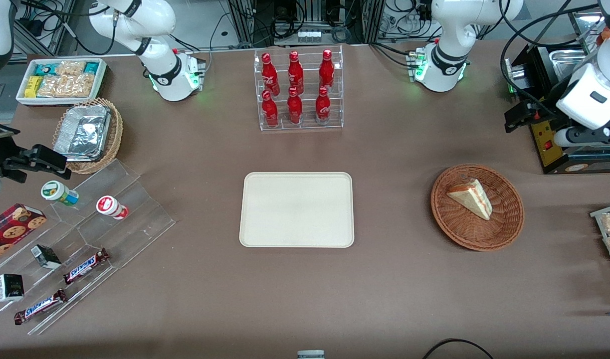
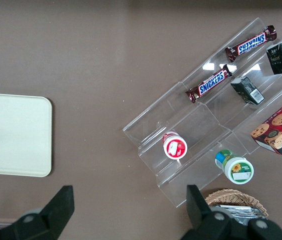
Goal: Place sandwich from basket to tray
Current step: 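Move the left gripper over the sandwich in the wicker basket, then lower the open left gripper and close it on the wrapped sandwich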
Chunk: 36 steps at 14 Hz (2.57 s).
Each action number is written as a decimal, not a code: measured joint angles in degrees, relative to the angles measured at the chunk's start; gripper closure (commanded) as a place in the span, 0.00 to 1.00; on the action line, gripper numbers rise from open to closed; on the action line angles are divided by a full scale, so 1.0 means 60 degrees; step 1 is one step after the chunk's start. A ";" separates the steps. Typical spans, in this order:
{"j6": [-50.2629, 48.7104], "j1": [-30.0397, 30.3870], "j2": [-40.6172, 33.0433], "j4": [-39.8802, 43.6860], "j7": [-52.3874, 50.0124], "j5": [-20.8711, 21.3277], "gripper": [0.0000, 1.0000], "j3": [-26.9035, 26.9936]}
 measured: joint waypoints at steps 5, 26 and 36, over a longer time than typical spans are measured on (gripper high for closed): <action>0.0892 0.0057 0.0826 -0.0556 -0.0967 0.0044 0.00 0.0325; 0.9074 0.0078 0.2151 -0.6474 -0.7110 0.0142 0.00 0.1042; 0.9927 -0.0004 0.2901 -0.6502 -0.7120 -0.0558 0.35 0.1008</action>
